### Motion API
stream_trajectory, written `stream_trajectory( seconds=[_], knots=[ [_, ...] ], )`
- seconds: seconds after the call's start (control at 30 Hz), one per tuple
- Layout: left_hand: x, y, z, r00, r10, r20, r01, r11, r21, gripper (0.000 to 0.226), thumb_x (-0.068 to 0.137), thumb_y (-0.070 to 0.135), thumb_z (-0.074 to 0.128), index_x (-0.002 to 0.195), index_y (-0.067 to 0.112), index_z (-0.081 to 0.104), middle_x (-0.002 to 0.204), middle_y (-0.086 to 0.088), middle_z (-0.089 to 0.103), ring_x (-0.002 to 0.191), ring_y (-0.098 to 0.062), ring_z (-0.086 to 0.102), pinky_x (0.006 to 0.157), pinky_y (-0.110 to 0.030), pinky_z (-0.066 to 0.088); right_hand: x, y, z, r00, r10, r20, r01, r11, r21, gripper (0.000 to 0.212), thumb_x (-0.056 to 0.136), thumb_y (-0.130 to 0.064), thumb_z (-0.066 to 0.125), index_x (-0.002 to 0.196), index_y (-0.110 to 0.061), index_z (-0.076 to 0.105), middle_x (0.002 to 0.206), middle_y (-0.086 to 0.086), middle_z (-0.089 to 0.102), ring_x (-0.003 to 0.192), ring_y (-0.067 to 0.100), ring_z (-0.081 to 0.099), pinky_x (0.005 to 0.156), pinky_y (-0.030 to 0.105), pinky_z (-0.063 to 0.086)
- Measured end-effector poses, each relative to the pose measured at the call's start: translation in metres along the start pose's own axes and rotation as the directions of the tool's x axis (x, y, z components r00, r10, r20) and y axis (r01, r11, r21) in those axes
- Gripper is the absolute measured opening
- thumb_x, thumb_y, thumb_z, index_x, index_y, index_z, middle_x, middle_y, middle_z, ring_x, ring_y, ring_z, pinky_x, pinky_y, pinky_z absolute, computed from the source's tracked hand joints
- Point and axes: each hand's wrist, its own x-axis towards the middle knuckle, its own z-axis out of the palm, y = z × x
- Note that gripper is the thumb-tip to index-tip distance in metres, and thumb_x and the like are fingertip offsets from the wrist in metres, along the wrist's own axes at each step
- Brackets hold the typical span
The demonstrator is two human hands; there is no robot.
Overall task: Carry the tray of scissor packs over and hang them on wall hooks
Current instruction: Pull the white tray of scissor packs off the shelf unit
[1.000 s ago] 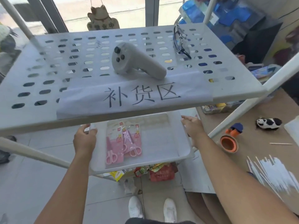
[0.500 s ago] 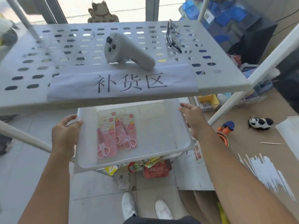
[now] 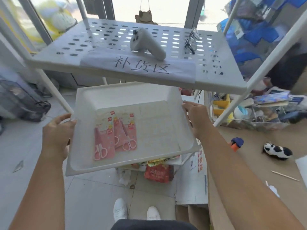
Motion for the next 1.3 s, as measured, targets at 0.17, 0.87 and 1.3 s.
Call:
stream_trajectory(
  seconds=[0.17, 0.87, 1.3],
  knots=[
    [-0.024, -0.014, -0.046, 0.993, 0.007, -0.119, -0.01, 1.0, -0.025, 0.024, 0.092, 0.013, 0.063, 0.113, 0.023, 0.066, 0.086, 0.002, 0.065, 0.067, -0.02, 0.056, 0.058, -0.029, 0.046, -0.016, 0.002, 0.031, 0.998, -0.023, 0.058, 0.027, 0.998, -0.061, 0.039, 0.085, -0.007, 0.056, 0.052, -0.02, 0.039, 0.056, 0.0, 0.032, 0.055, 0.02, 0.026, 0.055, 0.029, 0.024],
    [-0.165, -0.076, -0.358, 0.807, -0.071, -0.587, -0.013, 0.99, -0.138, 0.028, 0.089, 0.007, 0.063, 0.114, 0.017, 0.071, 0.09, -0.005, 0.068, 0.057, -0.003, 0.061, 0.054, -0.018, 0.05, -0.217, 0.072, 0.239, 0.915, 0.039, 0.401, 0.044, 0.98, -0.194, 0.046, 0.09, -0.013, 0.057, 0.047, -0.021, 0.045, 0.036, -0.014, 0.038, 0.046, 0.016, 0.033, 0.05, 0.028, 0.025],
    [-0.337, -0.155, -0.575, 0.495, -0.251, -0.832, 0.007, 0.959, -0.284, 0.025, 0.085, 0.021, 0.071, 0.108, 0.031, 0.072, 0.115, -0.003, 0.072, 0.109, -0.028, 0.067, 0.098, -0.049, 0.051, -0.397, 0.135, 0.434, 0.569, 0.151, 0.808, 0.223, 0.918, -0.329, 0.025, 0.086, -0.007, 0.054, 0.097, -0.006, 0.076, 0.079, 0.009, 0.051, 0.057, 0.021, 0.037, 0.046, 0.024, 0.024]
  ],
)
